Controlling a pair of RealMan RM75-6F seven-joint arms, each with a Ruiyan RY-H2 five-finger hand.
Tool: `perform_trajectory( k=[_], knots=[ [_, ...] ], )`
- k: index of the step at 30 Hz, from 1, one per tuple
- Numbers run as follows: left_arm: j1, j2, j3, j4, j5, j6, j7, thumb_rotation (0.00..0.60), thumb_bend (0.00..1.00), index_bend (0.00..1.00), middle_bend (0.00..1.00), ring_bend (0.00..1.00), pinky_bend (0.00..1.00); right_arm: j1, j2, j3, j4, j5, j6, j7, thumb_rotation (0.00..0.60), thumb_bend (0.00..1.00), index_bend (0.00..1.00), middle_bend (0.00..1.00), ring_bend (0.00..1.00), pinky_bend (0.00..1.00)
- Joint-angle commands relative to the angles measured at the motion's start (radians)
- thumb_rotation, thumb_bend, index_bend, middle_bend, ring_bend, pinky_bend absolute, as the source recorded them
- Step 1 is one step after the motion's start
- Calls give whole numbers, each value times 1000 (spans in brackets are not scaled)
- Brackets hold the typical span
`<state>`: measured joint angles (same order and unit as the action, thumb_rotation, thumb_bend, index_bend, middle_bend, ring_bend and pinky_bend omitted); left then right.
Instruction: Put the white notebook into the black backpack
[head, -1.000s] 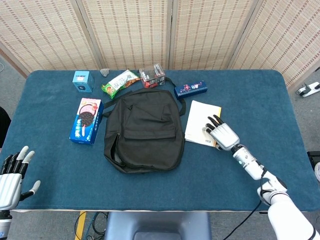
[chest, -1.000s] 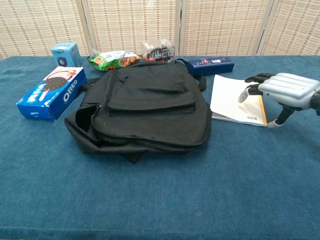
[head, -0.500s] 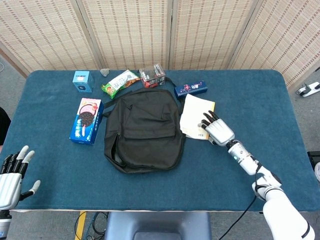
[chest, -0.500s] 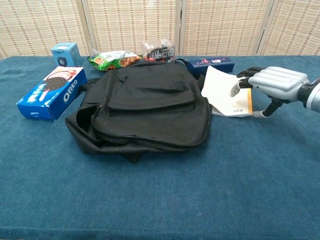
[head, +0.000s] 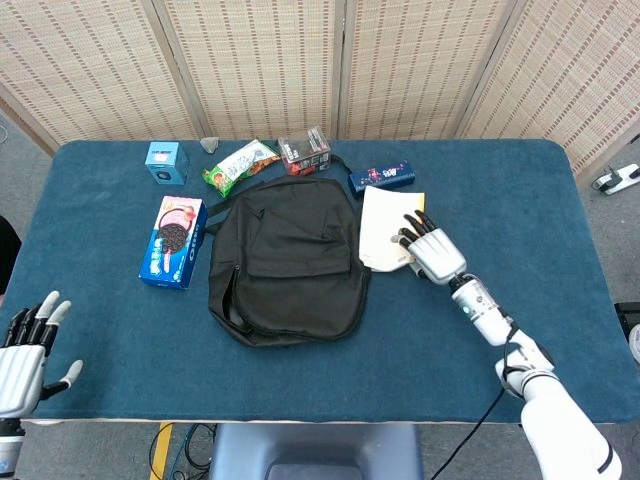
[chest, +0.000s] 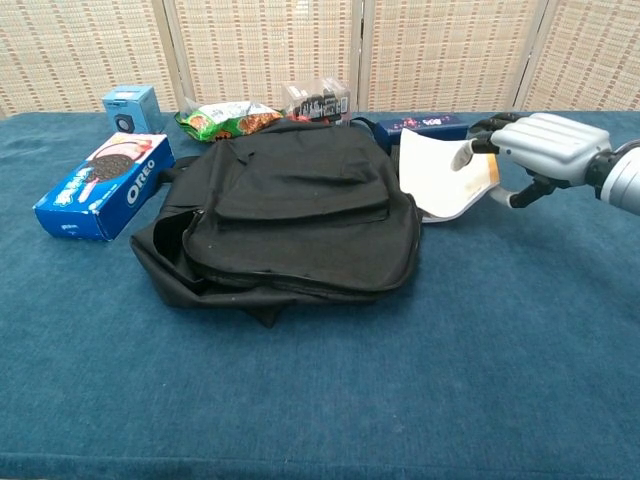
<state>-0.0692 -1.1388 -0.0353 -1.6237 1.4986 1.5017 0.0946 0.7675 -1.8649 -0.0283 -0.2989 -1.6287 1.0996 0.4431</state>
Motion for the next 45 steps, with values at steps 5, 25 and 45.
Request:
perform_trajectory(
  k=[5, 25, 45],
  knots=[
    [-6, -9, 2, 5, -3, -14, -4, 600, 297, 0, 0, 0, 0, 10, 0, 15, -29, 17, -11, -3, 600, 403, 268, 262, 68, 39],
    [-10, -14, -4, 20, -10, -16, -20, 600, 297, 0, 0, 0, 0, 39, -4, 49, -52, 58, -75, -44, 600, 253, 545, 309, 68, 39],
    [-62, 10, -27, 35, 26, -41, -47, 600, 297, 0, 0, 0, 0, -10, 66, 35, -95, 40, 36, -89, 600, 573, 587, 364, 109, 39]
  ],
)
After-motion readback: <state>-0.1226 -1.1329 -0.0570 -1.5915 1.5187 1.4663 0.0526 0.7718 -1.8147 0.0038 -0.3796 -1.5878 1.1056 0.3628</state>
